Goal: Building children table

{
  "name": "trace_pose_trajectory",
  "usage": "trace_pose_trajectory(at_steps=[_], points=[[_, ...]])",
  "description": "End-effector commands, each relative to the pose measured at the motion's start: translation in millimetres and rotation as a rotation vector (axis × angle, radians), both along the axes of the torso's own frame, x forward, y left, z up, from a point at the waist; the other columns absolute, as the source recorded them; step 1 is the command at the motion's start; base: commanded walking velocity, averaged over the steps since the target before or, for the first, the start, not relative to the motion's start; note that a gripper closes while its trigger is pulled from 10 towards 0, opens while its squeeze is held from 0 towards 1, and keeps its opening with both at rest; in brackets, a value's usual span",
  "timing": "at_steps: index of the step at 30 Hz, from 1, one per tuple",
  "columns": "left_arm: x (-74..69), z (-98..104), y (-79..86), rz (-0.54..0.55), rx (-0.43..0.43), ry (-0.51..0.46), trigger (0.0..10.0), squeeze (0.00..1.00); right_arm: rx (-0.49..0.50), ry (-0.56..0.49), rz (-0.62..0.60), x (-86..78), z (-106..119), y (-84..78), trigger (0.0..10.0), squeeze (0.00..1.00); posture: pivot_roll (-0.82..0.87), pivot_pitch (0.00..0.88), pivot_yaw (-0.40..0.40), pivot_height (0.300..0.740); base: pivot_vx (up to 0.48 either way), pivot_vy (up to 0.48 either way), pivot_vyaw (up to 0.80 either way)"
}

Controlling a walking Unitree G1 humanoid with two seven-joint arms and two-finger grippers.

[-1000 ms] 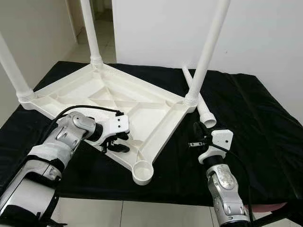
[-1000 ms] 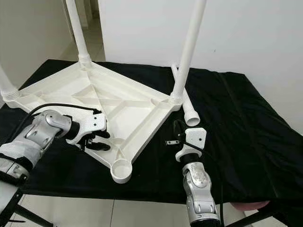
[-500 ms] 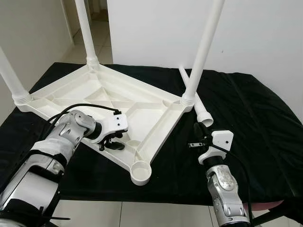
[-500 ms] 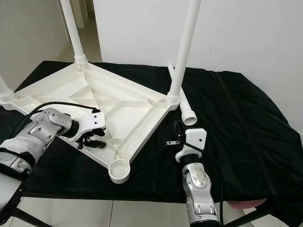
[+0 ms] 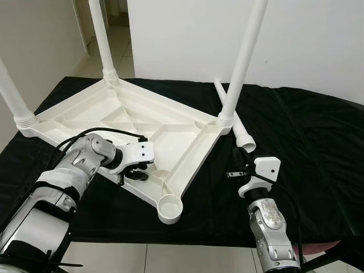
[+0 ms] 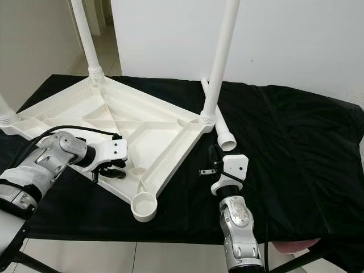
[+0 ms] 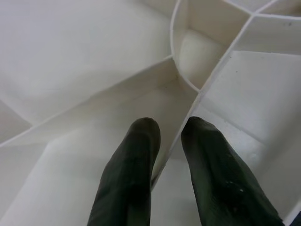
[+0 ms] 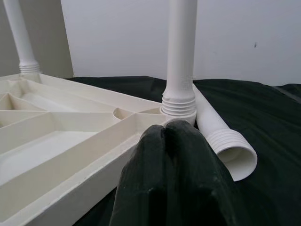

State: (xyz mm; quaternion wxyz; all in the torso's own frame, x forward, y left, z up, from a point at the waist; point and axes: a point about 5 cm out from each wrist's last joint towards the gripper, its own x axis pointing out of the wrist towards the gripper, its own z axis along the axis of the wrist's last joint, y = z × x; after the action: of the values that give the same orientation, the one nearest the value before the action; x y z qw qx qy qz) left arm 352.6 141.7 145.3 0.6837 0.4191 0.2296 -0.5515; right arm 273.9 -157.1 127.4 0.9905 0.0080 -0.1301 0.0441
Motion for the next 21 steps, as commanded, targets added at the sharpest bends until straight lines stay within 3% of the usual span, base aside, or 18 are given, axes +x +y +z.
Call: trace_pose_trajectory(at_steps=[1, 10, 21], points=[[-8.7, -25.5, 8.0, 0.058, 0.011, 0.089, 0.0, 0.00, -0.004, -0.002, -0.005, -0.9, 0.9, -1.3, 10.0, 0.00, -0.05, 0.000, -0.005, 0.740, 0.000, 0.000, 0.00], [-11.5, -28.7, -1.5, 0.083, -0.053, 0.087, 0.0, 0.00, -0.003, -0.003, -0.005, -0.4, 0.9, -1.0, 10.0, 0.00, -0.05, 0.000, -0.005, 0.740, 0.000, 0.000, 0.00], [-6.8, -20.4, -39.6, 0.192, -0.241, -0.037, 0.0, 0.00, 0.001, 0.000, -0.002, 0.1, 1.3, 0.7, 10.0, 0.00, -0.04, 0.000, -0.017, 0.740, 0.000, 0.000, 0.00]])
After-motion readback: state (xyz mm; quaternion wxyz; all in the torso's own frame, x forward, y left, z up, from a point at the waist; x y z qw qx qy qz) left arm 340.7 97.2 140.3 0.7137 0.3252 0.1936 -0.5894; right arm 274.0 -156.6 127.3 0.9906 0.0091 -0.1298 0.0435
